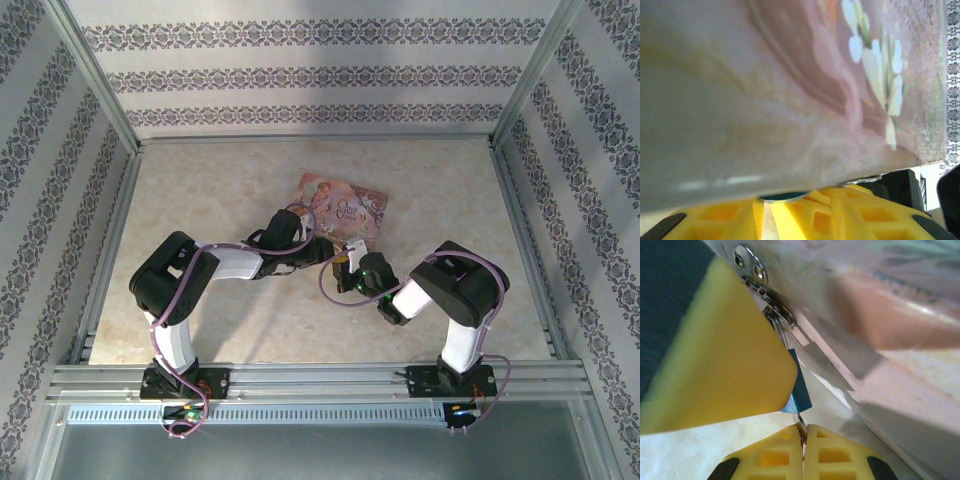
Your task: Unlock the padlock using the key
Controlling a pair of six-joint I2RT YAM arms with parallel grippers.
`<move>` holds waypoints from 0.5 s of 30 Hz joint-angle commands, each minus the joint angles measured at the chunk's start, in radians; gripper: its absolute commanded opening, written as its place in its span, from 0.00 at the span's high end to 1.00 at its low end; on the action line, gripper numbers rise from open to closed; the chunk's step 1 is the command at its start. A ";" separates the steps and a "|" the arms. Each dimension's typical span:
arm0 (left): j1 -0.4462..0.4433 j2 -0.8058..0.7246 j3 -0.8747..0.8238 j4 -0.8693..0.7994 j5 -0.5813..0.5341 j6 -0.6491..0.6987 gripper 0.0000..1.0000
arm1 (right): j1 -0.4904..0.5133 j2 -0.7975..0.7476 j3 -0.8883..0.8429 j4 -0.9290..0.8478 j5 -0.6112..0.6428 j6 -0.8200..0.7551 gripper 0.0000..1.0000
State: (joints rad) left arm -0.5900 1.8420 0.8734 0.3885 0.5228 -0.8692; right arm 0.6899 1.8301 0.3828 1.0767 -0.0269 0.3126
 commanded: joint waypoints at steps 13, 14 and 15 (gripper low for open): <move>0.042 -0.283 -0.151 -0.046 0.044 0.038 0.43 | 0.021 -0.002 -0.033 0.111 -0.020 0.081 1.00; 0.053 -0.305 -0.168 -0.047 0.039 0.035 0.43 | 0.021 -0.010 -0.033 0.108 -0.021 0.088 1.00; 0.065 -0.332 -0.188 -0.044 0.035 0.029 0.43 | 0.023 -0.019 -0.033 0.102 -0.023 0.096 1.00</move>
State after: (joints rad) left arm -0.5583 1.5635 0.7288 0.3851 0.5682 -0.8574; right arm 0.6945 1.8454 0.3611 1.1397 -0.0299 0.3733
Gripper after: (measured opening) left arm 0.572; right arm 0.051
